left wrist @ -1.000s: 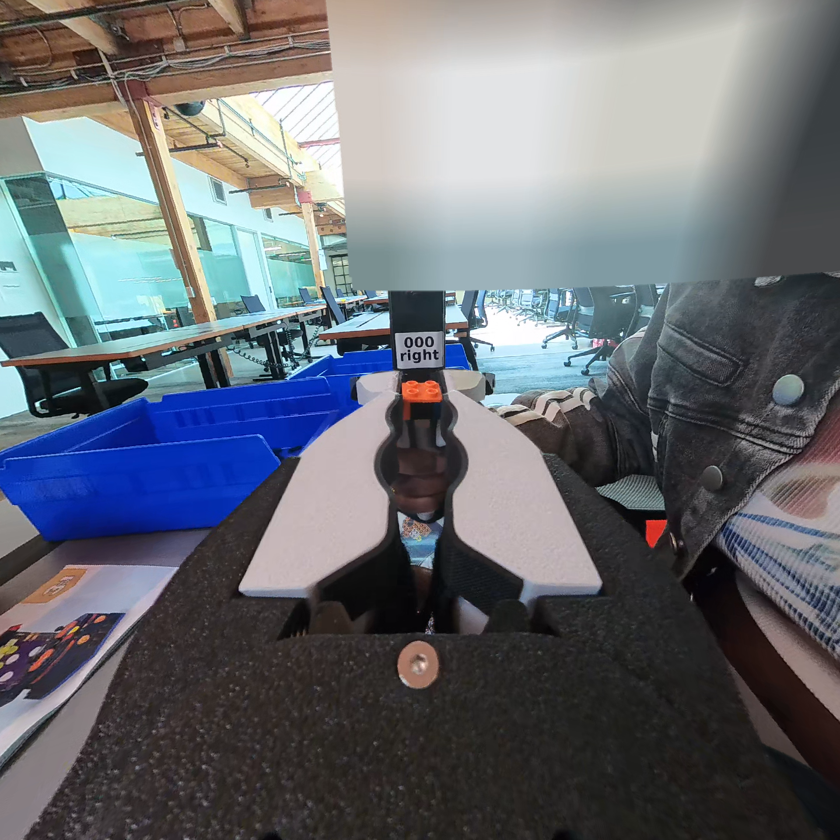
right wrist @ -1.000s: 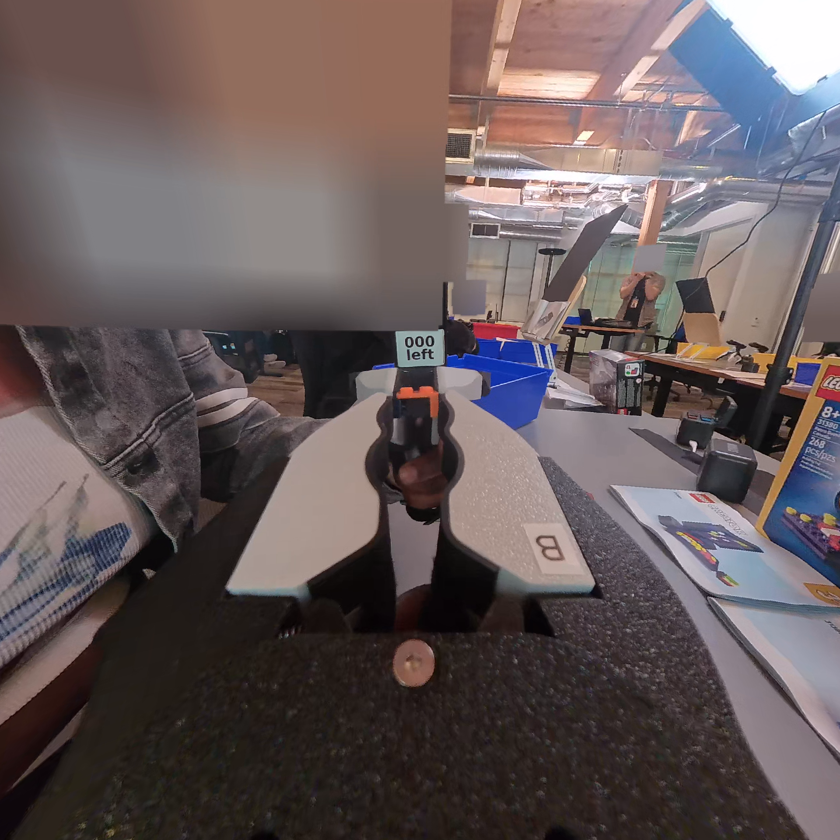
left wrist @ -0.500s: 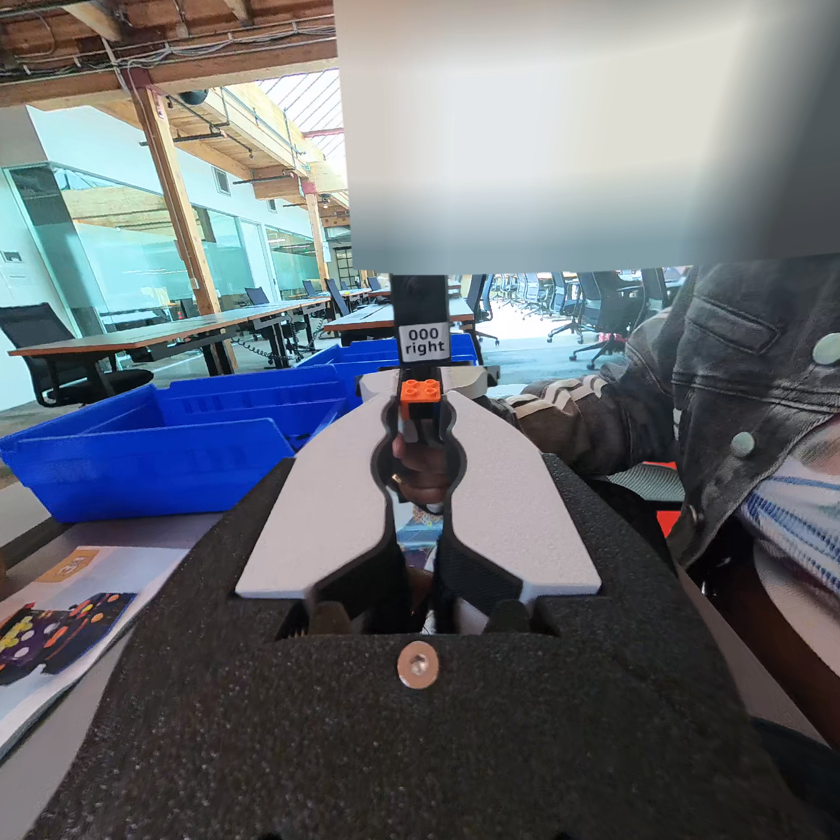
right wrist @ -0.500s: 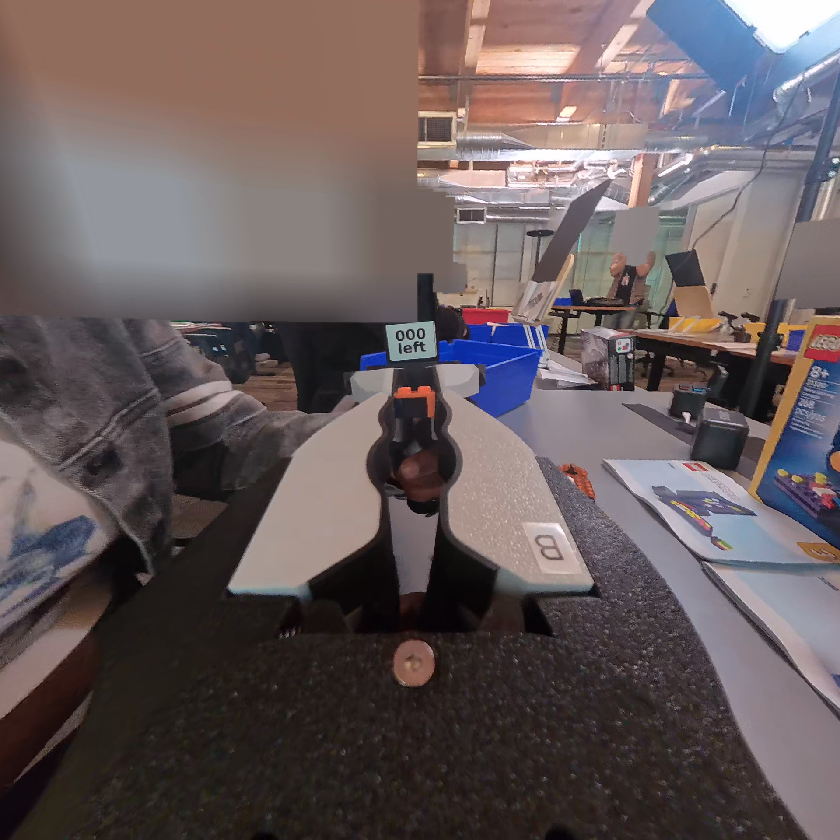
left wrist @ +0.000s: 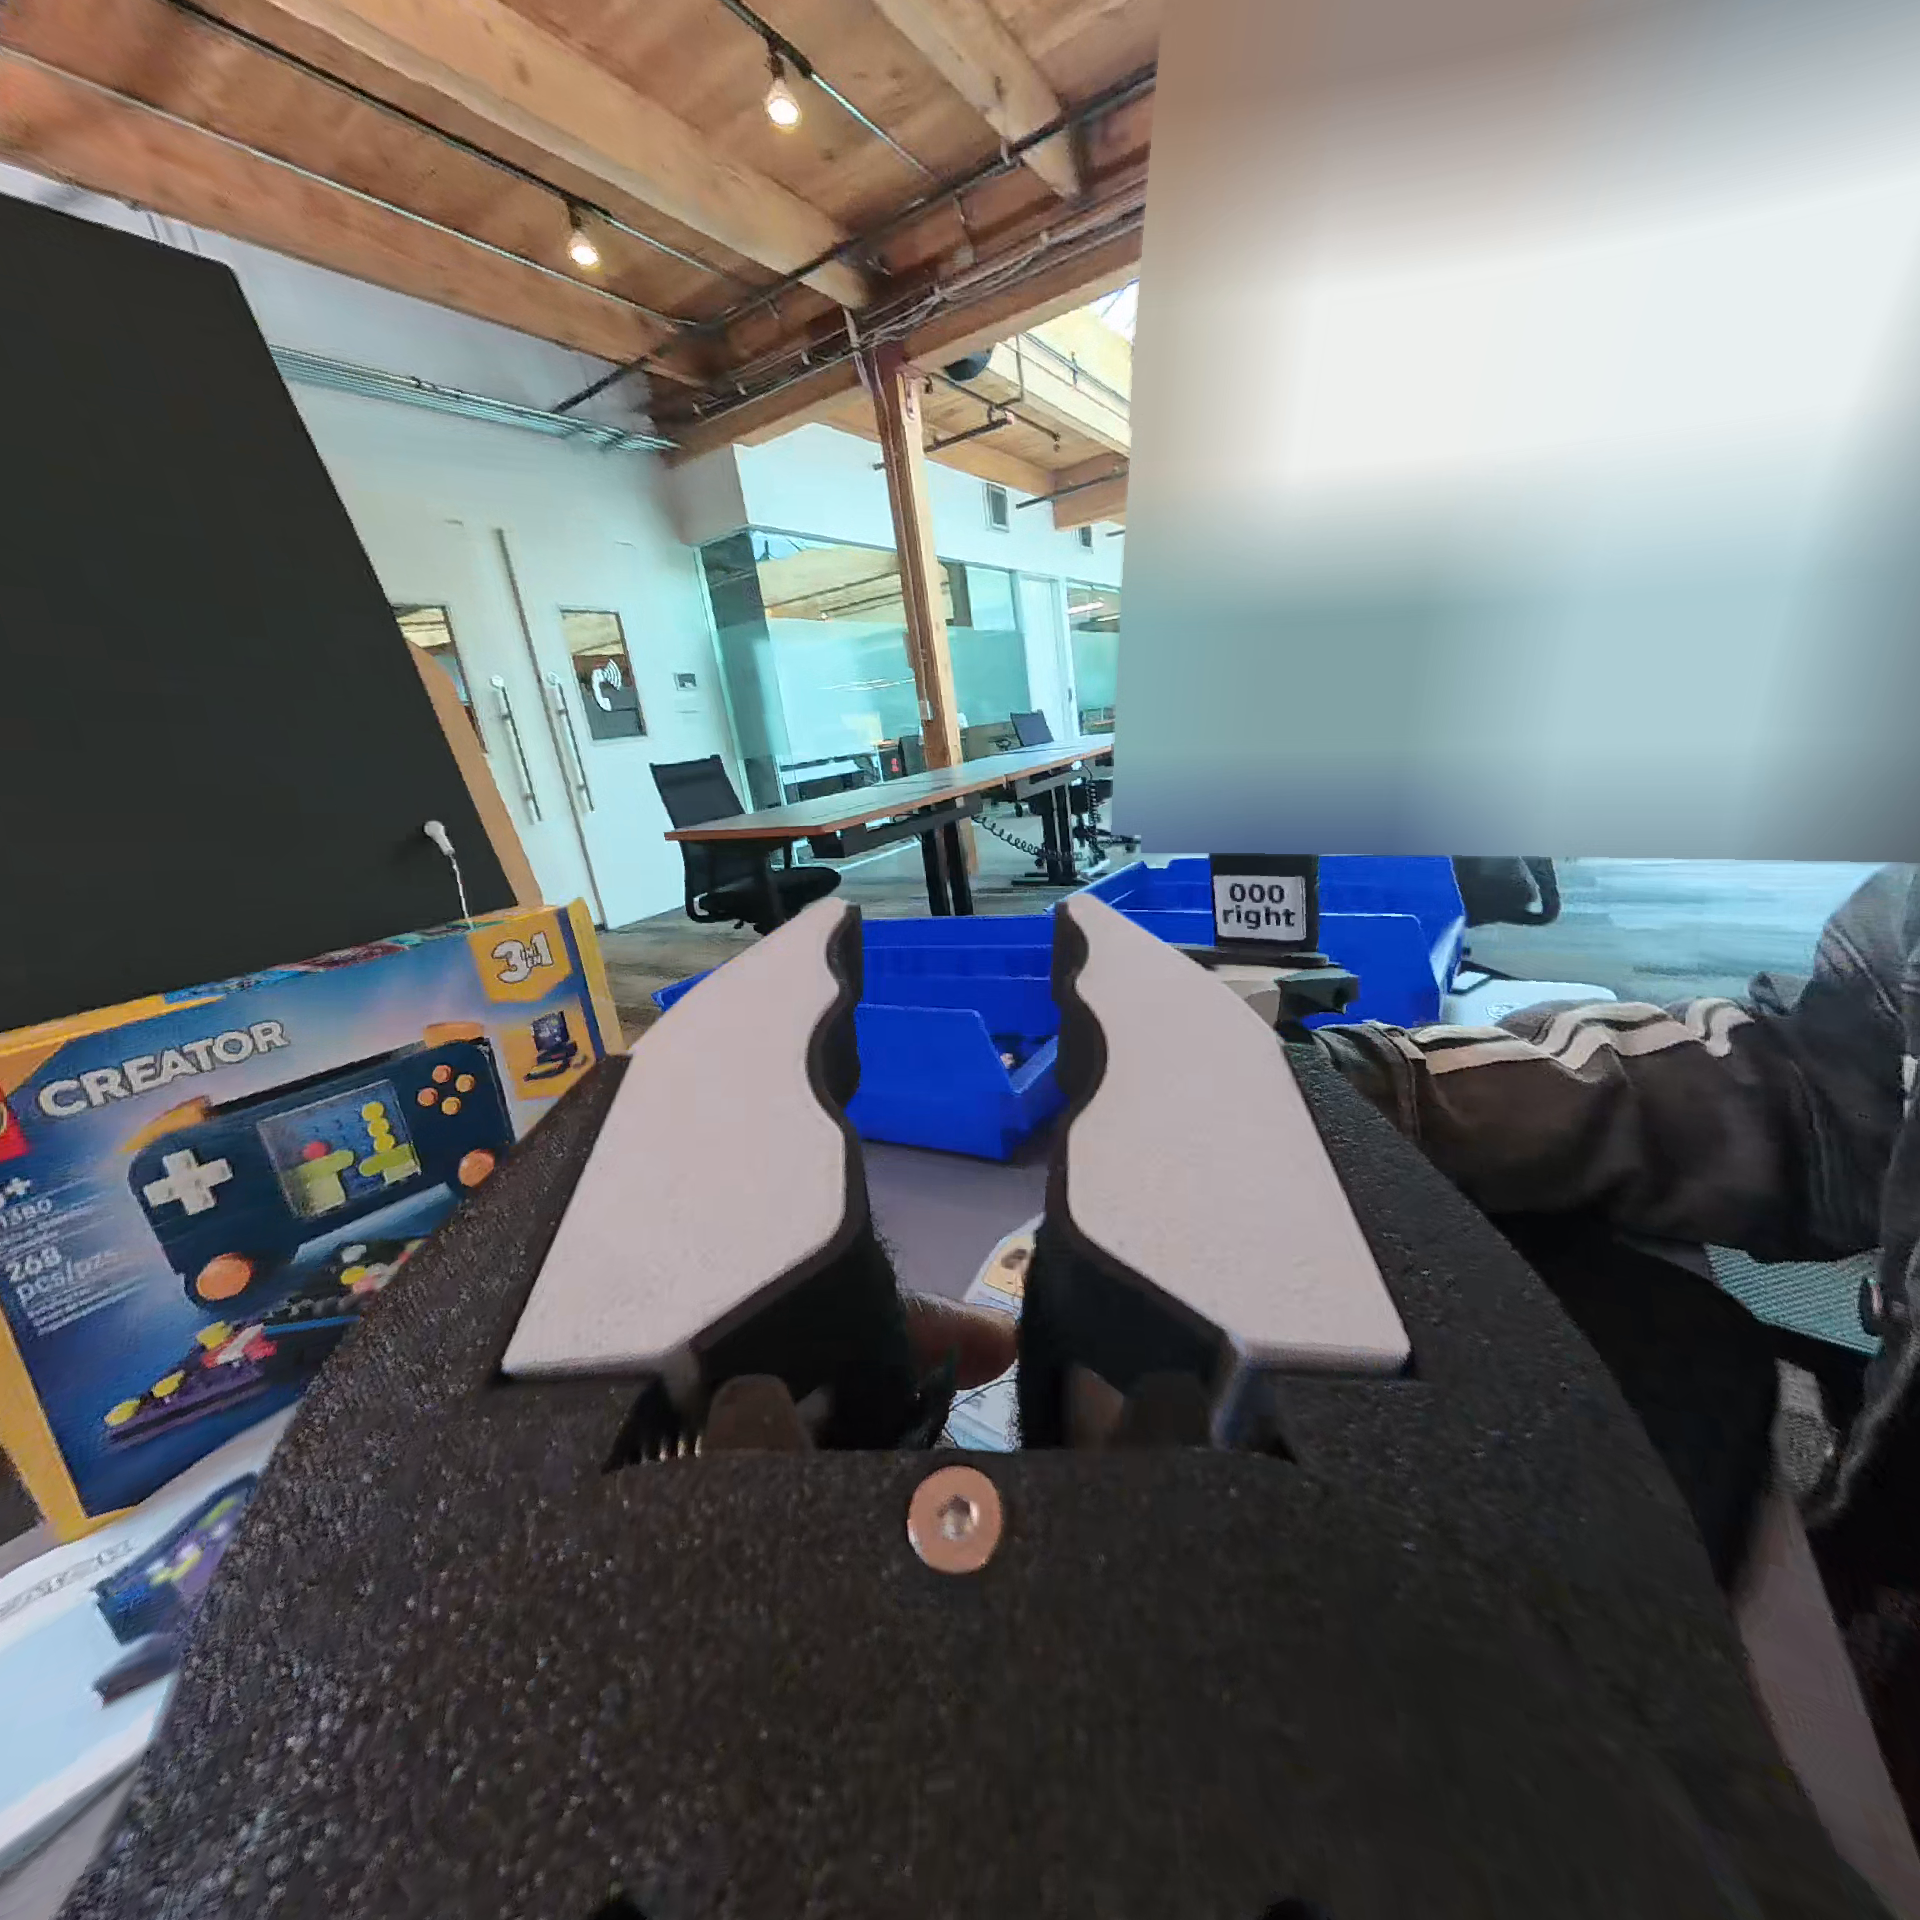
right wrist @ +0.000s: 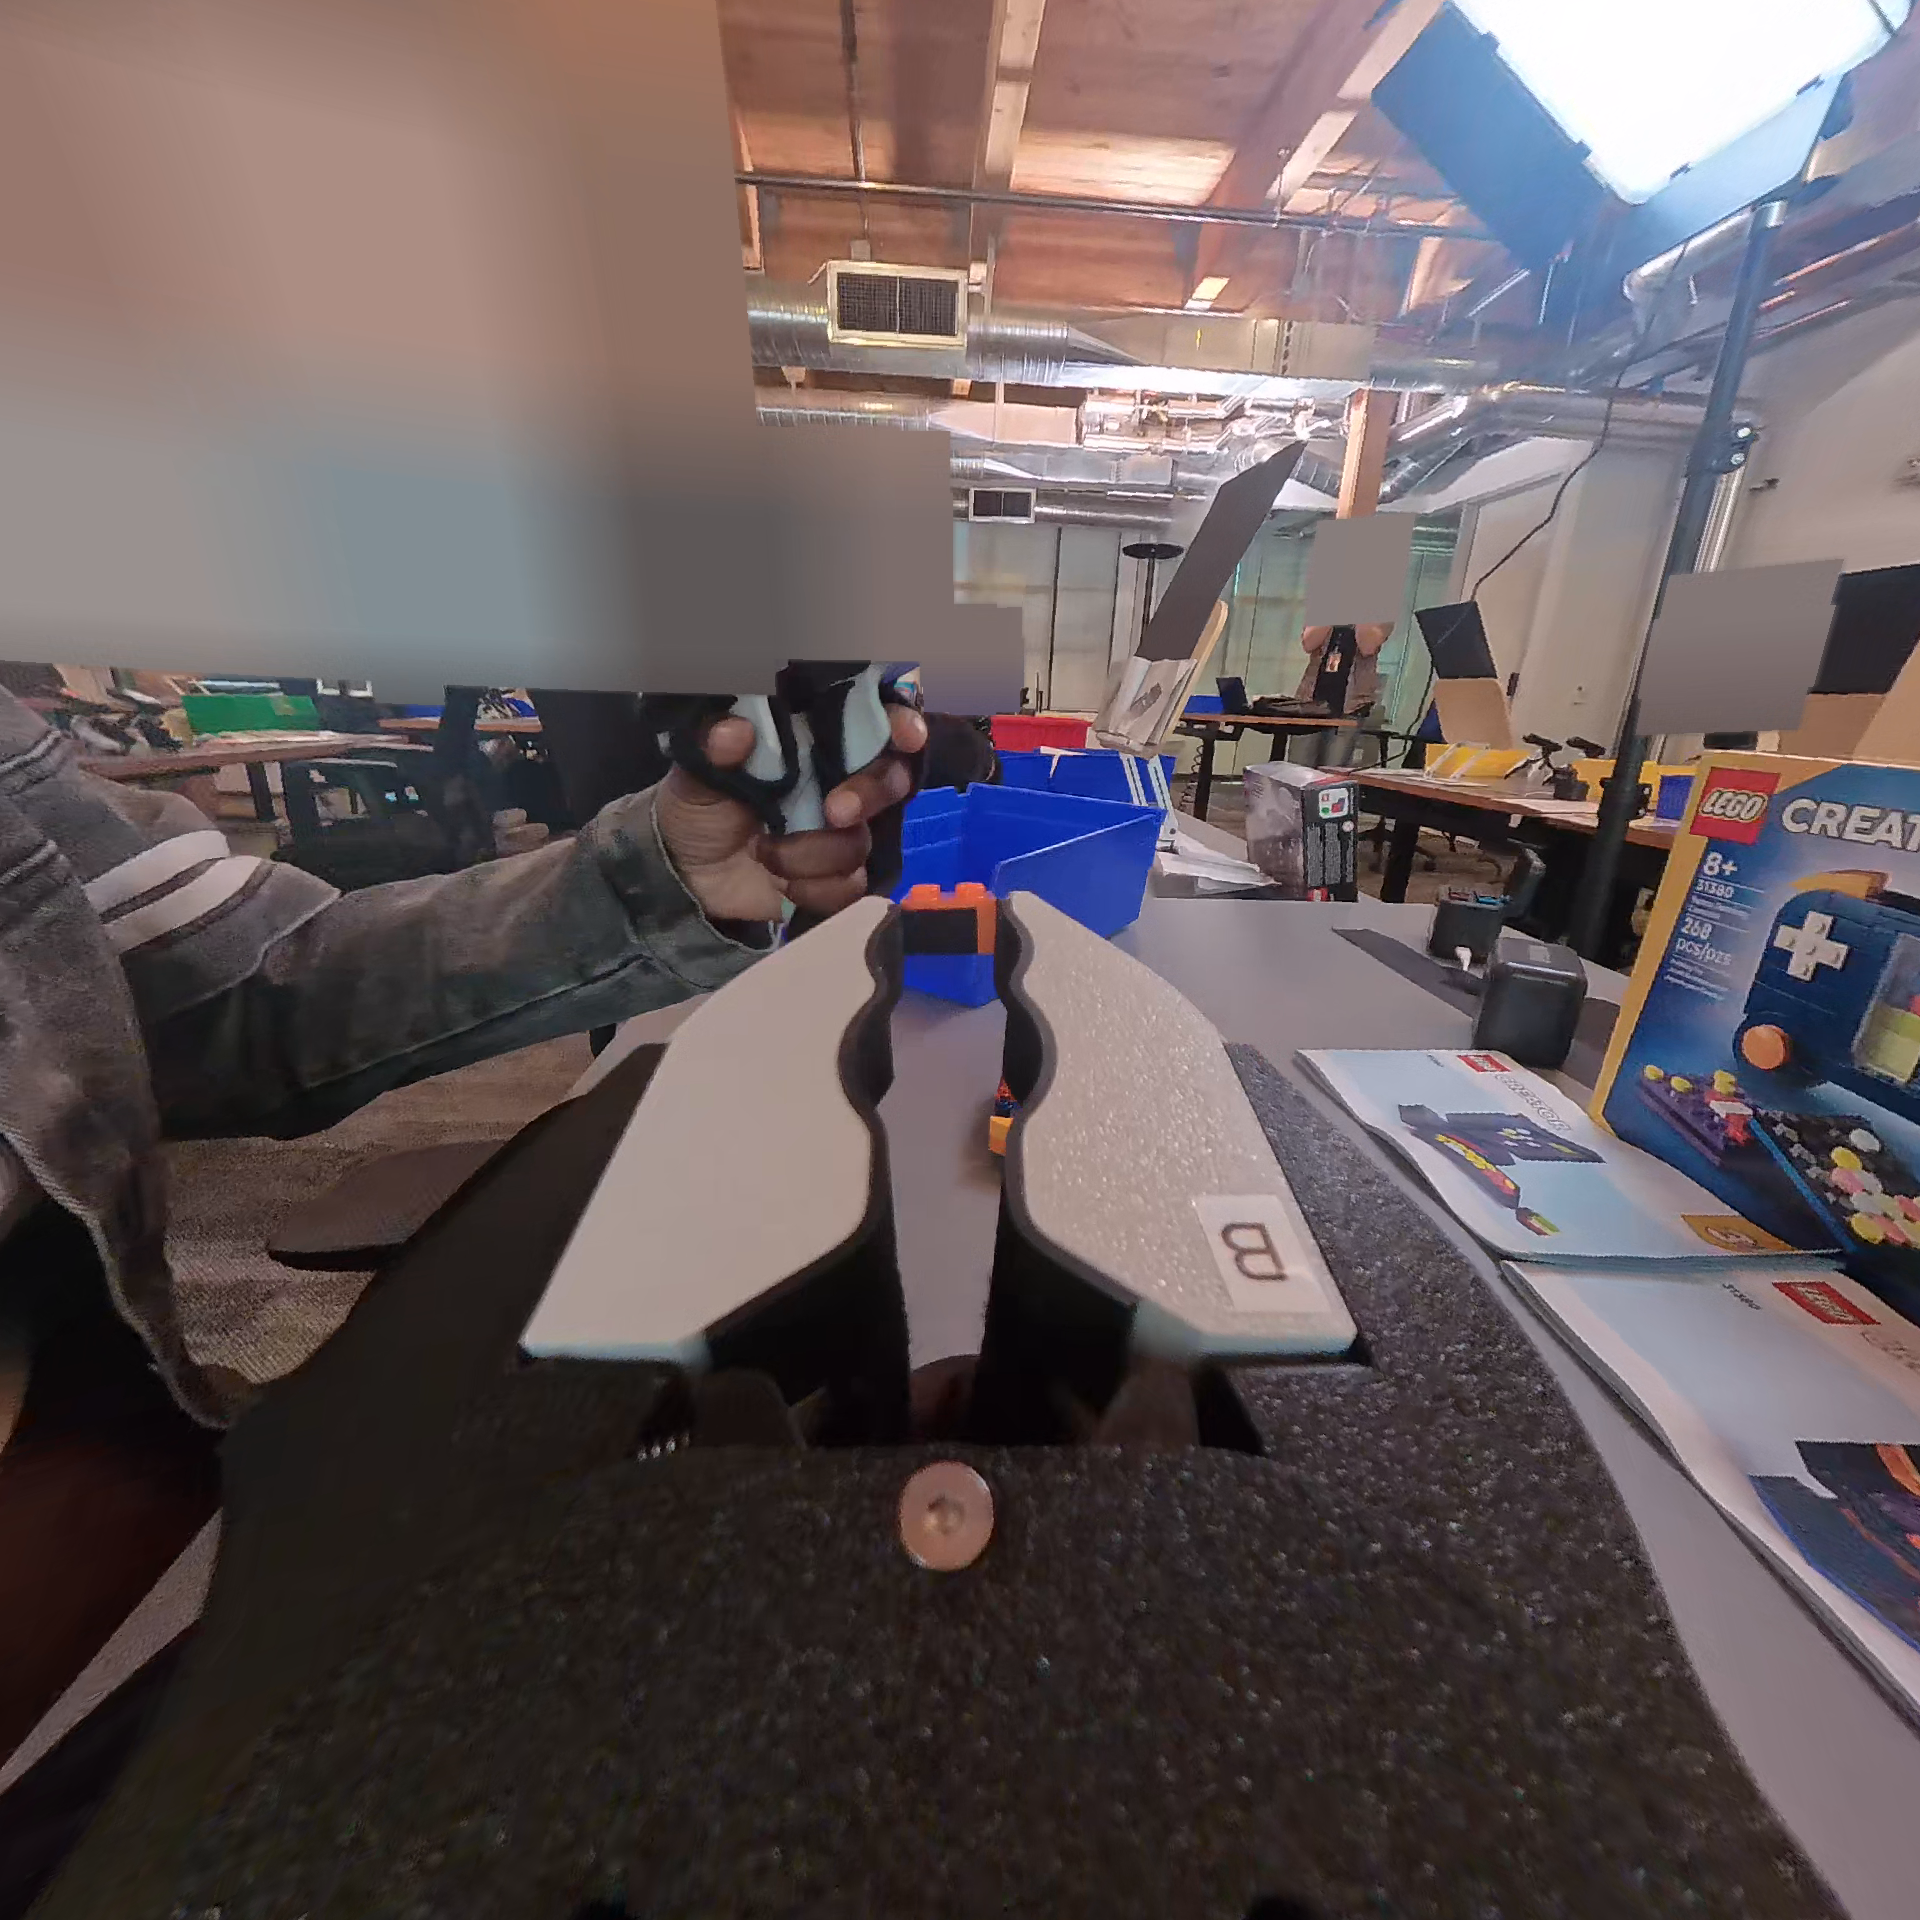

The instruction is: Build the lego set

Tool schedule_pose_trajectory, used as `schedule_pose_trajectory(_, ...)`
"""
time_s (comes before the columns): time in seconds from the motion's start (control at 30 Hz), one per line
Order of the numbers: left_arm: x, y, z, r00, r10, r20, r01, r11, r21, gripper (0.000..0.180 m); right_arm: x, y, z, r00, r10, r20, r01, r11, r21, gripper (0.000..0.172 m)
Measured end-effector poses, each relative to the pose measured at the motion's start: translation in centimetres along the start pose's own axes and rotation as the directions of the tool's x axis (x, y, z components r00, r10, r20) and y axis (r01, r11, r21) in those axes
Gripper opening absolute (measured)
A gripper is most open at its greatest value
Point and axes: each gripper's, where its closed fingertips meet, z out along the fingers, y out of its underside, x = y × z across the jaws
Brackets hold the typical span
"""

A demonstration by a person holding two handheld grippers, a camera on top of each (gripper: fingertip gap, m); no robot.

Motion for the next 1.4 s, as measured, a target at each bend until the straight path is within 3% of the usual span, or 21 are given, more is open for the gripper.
schedule_pose_trajectory(0.4,2.4,-0.4,-3.3,0.997,0.046,0.058,-0.043,0.998,-0.050,0.036,-0.5,0.1,0.1,0.999,-0.044,-0.004,0.044,0.998,-0.035,0.016)
schedule_pose_trajectory(0.77,2.8,2.9,-5.3,0.992,0.036,0.120,-0.024,0.995,-0.097,0.036,-0.2,1.6,0.1,0.999,-0.024,-0.021,0.022,0.996,-0.086,0.016)
schedule_pose_trajectory(1.4,4.8,1.2,-8.3,0.983,0.122,0.137,-0.101,0.983,-0.154,0.035,0.3,3.0,0.1,0.999,-0.006,-0.039,0.001,0.990,-0.139,0.016)
